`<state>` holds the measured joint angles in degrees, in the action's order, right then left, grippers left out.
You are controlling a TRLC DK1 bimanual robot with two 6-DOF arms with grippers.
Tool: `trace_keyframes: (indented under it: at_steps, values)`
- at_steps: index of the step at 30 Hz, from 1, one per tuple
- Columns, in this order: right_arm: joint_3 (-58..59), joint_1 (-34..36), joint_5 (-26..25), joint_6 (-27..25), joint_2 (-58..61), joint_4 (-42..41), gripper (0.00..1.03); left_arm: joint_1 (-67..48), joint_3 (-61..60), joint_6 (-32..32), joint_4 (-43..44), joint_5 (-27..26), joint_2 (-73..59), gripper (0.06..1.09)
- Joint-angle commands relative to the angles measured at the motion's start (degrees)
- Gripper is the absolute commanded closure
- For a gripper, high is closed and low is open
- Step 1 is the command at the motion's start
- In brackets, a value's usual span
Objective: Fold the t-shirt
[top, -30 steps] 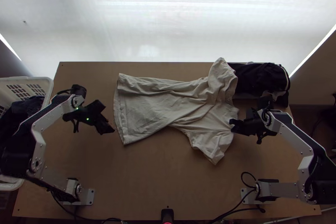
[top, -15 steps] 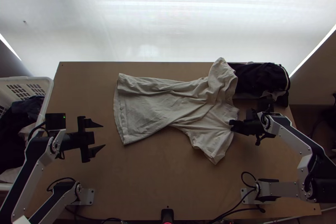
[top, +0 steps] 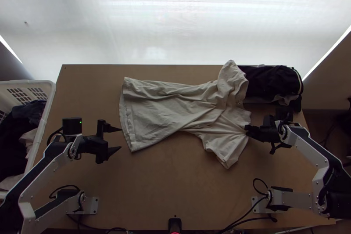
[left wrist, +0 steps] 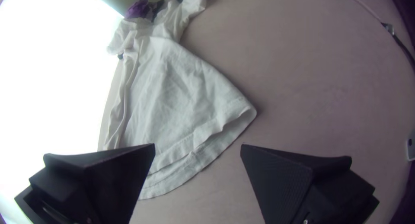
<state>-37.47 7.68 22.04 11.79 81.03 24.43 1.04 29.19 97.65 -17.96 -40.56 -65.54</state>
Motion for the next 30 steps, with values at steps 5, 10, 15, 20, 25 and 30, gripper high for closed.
trace_keyframes:
  at_steps: [5, 10, 15, 20, 25, 30]
  values:
    - [0.6, 2.1, 1.2, 0.3, -0.4, -1.0, 1.0, 1.1, 2.5, 8.6, 8.9, -1.9, -16.0, 0.21]
    - [0.5, 2.0, 1.2, 0.4, -0.3, -1.1, 1.0, 2.1, 5.2, 9.7, 10.8, -2.2, -21.0, 0.21]
    - [0.6, 2.0, 1.2, 0.5, -0.3, -1.3, 1.0, 2.5, 6.1, 10.7, 12.3, -2.2, -23.5, 0.21]
    - [0.6, 2.0, 1.2, 0.7, -0.3, -1.4, 1.0, 2.0, 7.1, 9.7, 11.8, -2.1, -24.1, 0.21]
    - [0.6, 1.9, 1.2, 1.0, -0.3, -1.6, 1.0, 0.1, 9.0, 8.2, 2.0, -0.4, -22.9, 0.3]
    - [0.6, 1.9, 1.2, 1.0, -0.2, -1.6, 1.0, -1.7, 11.0, 8.4, -5.2, 3.3, -22.5, 0.3]
